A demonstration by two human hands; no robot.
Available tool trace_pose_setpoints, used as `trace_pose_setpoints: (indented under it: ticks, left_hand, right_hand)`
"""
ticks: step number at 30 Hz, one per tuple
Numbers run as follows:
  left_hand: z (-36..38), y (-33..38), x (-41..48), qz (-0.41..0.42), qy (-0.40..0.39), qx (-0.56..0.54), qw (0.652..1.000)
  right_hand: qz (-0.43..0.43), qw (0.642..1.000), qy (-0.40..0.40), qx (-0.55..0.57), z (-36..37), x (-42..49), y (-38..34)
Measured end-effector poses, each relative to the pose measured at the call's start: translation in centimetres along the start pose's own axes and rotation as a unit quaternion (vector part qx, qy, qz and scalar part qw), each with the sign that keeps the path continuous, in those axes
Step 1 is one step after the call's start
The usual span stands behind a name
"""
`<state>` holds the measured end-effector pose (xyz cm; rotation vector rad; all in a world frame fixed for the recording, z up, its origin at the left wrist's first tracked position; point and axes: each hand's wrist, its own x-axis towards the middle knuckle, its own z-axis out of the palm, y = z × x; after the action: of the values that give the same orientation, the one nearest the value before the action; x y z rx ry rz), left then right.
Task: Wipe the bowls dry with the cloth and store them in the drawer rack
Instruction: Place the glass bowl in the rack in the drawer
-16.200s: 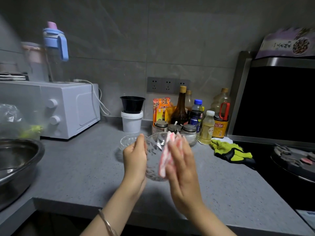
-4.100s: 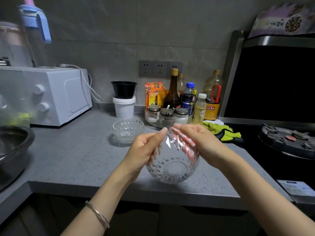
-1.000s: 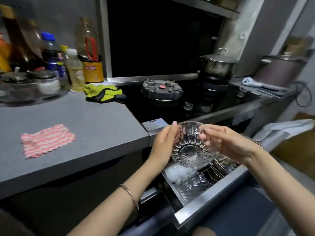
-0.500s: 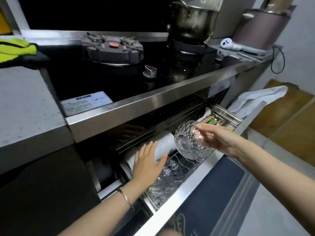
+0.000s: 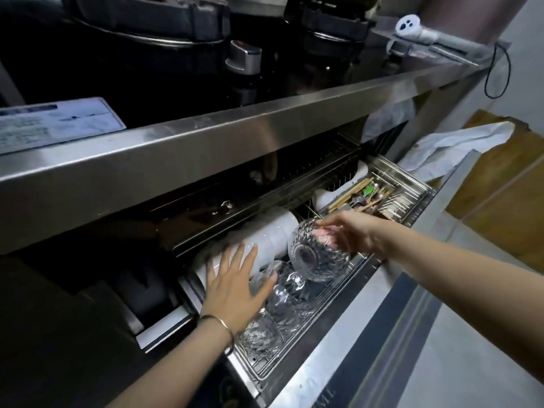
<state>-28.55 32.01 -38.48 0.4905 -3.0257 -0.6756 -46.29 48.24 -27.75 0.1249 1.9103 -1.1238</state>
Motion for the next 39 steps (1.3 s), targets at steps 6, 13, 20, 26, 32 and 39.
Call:
trace_pose_setpoints:
  ticks: [6, 13, 20, 26, 32, 39]
  left_hand:
    - [0.5, -0.2, 0.1, 0.004, -0.006, 0.026, 1.000]
    - [0.4, -0.1, 0.1, 0.001, -0.014, 0.022, 1.000]
    - [0.2, 0.0, -0.1, -0.003, -0.022, 0.008, 1.000]
    - [0.1, 0.1, -0.1, -0.001, -0.019, 0.013, 1.000]
    - [0.2, 0.1, -0.1, 0.001, -0.016, 0.003, 1.000]
    - [0.0, 0.1, -0.1, 0.000, -0.027, -0.006, 1.000]
  right_hand:
    - [0.074, 0.991, -0.041, -0.102, 0.5, 3.6, 1.0]
    - [0.106, 0.978, -0.083, -0.162, 1.9, 6.0, 1.8]
    - [0.102, 0.976, -0.094, -0.170, 3.1, 6.4, 2.7]
    - [0.085, 0.970, -0.096, -0.206, 3.8, 5.5, 2.8]
    - [0.098, 0.970, -0.105, -0.196, 4.0, 4.4, 2.2]
    - [0.046, 0.956, -0.070, -0.282, 4.2, 3.8, 1.7]
